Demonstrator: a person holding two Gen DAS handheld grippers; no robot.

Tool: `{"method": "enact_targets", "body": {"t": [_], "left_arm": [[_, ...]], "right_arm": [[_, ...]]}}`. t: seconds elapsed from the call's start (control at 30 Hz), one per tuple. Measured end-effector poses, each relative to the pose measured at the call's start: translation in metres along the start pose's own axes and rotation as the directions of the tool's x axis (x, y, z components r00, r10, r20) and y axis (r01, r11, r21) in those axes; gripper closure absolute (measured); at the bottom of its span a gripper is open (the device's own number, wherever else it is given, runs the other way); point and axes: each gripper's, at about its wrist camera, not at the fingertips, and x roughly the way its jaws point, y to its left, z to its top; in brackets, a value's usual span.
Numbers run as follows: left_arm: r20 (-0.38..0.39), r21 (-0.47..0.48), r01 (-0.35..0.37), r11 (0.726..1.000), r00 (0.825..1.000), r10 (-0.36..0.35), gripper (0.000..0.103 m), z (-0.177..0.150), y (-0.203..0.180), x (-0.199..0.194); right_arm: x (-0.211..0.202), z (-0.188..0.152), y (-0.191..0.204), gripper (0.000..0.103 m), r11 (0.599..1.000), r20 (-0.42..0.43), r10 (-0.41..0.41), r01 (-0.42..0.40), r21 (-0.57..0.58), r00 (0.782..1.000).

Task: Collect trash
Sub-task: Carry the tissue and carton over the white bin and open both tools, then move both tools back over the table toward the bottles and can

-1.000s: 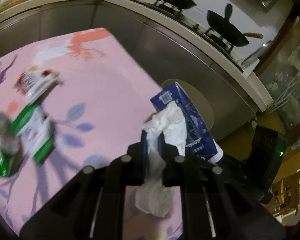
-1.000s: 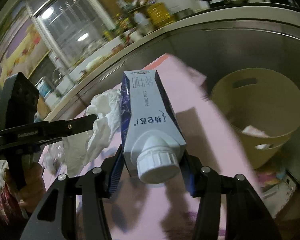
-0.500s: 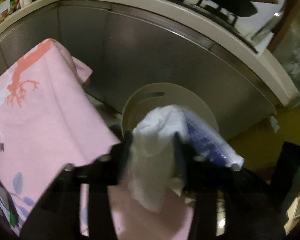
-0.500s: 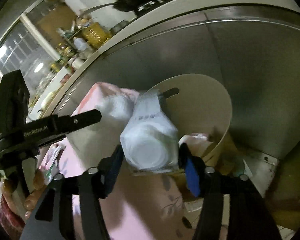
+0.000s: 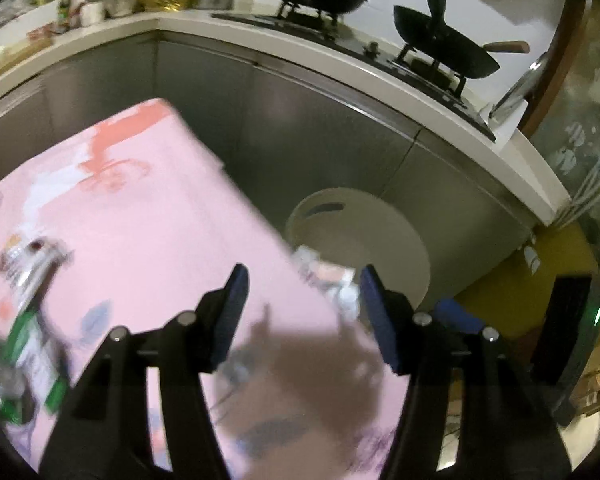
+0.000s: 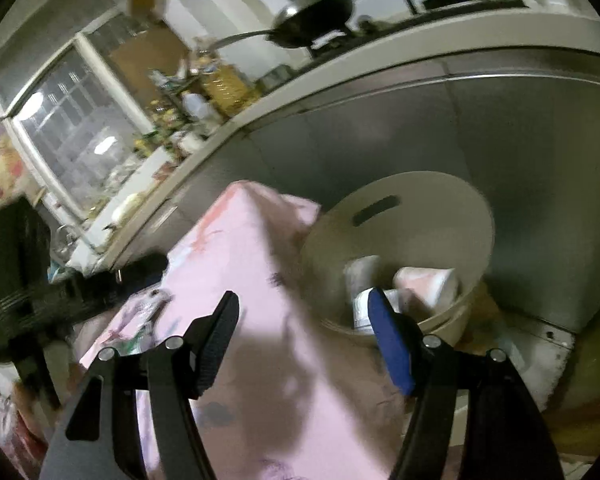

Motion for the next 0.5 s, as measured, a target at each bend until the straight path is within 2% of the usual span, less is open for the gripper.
{"method": "enact_targets", "body": {"t": [0.13, 0.2, 0.27, 0.37, 0.5], "left_arm": [[0.039, 0.006, -0.095, 0.995, 0.995, 0.095, 0.043, -0.053, 0.034, -0.045], [0.051, 0.001, -0.149, 0.989, 0.987, 0.149, 0.043, -0.081, 0.055, -0.068], [0.054, -0.020, -0.195, 0.981, 0.979, 0.195, 0.043, -0.106, 0.076, -0.090], [0.045, -0.081, -0.248, 0.965, 0.967, 0.252, 0.043, -0.142, 0.113, -0.122], [0.026, -0.195, -0.310, 0.930, 0.947, 0.321, 0.043, -0.190, 0.165, -0.166]], "right_arm": [[0.012, -0.018, 0.036, 0.039, 0.996, -0.054, 0.075, -0.078, -0.043, 0.996], [0.022, -0.030, 0.055, 0.042, 0.991, -0.099, 0.107, -0.114, -0.065, 0.989], [0.035, -0.045, 0.078, 0.050, 0.984, -0.158, 0.137, -0.152, -0.089, 0.978], [0.052, -0.071, 0.110, 0.054, 0.969, -0.249, 0.190, -0.223, -0.109, 0.950], [0.071, -0.102, 0.153, 0.054, 0.943, -0.366, 0.226, -0.297, -0.150, 0.903]]}}
